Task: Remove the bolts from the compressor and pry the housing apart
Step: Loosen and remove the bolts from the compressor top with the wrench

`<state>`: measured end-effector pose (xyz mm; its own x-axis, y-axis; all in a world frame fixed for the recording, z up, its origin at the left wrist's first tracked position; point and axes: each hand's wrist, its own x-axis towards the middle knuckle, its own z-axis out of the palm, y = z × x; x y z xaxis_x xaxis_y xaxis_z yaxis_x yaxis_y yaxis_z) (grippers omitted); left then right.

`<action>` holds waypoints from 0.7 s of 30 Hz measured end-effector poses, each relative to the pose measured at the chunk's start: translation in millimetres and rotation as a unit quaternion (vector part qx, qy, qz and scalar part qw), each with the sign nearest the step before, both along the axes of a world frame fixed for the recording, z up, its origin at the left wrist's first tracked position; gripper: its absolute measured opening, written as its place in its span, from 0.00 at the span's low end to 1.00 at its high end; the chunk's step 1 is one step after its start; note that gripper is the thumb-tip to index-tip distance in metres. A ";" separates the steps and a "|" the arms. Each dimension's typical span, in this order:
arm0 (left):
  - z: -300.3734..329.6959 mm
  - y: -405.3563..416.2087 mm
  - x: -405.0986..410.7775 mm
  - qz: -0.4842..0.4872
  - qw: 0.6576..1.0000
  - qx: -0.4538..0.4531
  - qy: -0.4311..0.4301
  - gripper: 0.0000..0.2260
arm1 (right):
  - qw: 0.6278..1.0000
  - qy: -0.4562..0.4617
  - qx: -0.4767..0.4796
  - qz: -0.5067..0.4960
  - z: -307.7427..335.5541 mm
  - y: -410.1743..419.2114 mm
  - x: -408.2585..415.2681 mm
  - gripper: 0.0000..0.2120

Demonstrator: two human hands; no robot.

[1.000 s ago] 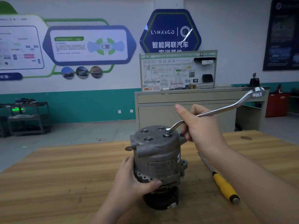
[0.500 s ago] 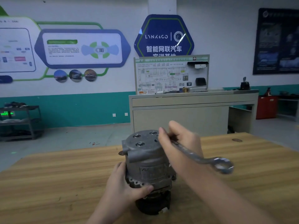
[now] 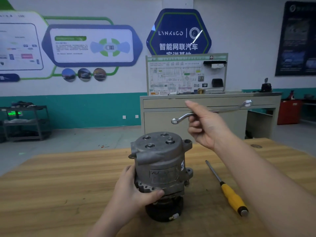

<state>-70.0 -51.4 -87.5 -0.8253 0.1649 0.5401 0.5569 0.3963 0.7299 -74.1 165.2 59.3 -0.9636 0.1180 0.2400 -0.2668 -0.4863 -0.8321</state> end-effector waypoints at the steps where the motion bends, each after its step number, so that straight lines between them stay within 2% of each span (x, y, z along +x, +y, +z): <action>1: -0.3 0.3 0.2 0.002 1.000 -0.001 0.003 0.40 | 0.999 0.019 0.006 -0.040 -3.3 -0.4 1.5 0.17; 5: -0.7 0.6 1.1 0.004 1.000 -0.005 0.012 0.37 | 0.984 0.073 0.096 -0.131 -19.9 -8.1 12.6 0.25; 9: -0.9 1.0 -0.1 0.000 1.000 -0.002 0.010 0.37 | 0.967 0.110 0.159 -0.168 -23.3 -13.0 28.0 0.24; 11: -0.8 0.9 -0.3 -0.002 1.000 -0.002 0.009 0.39 | 0.944 0.154 0.218 -0.197 -22.5 -18.3 35.8 0.23; 15: -0.2 0.4 1.3 -0.006 1.000 0.002 0.014 0.38 | 0.867 0.253 0.339 -0.263 -21.4 -38.3 47.5 0.21; 16: 0.1 0.7 1.6 -0.007 1.000 0.000 0.015 0.38 | 0.831 0.284 0.390 -0.278 -22.5 -42.6 50.9 0.21; 18: 0.4 1.6 2.4 -0.009 1.000 -0.007 0.016 0.37 | 0.731 0.346 0.501 -0.309 -28.3 -47.5 57.9 0.23; 19: 0.6 1.9 3.0 -0.011 1.000 -0.010 0.016 0.37 | 0.700 0.366 0.524 -0.320 -32.8 -48.0 60.3 0.23; 20: 1.0 2.5 3.6 -0.014 1.000 -0.011 0.017 0.38 | 0.698 0.374 0.515 -0.327 -38.2 -46.9 62.1 0.23; 21: 1.3 3.0 4.3 -0.015 1.000 -0.011 0.017 0.38 | 0.719 0.370 0.482 -0.338 -43.5 -44.7 62.4 0.22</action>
<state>-65.7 -48.4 -86.2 -0.8011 0.2015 0.5635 0.5930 0.3946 0.7019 -11.7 120.5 15.7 -0.3294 -0.0650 0.9419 -0.7141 0.6698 -0.2035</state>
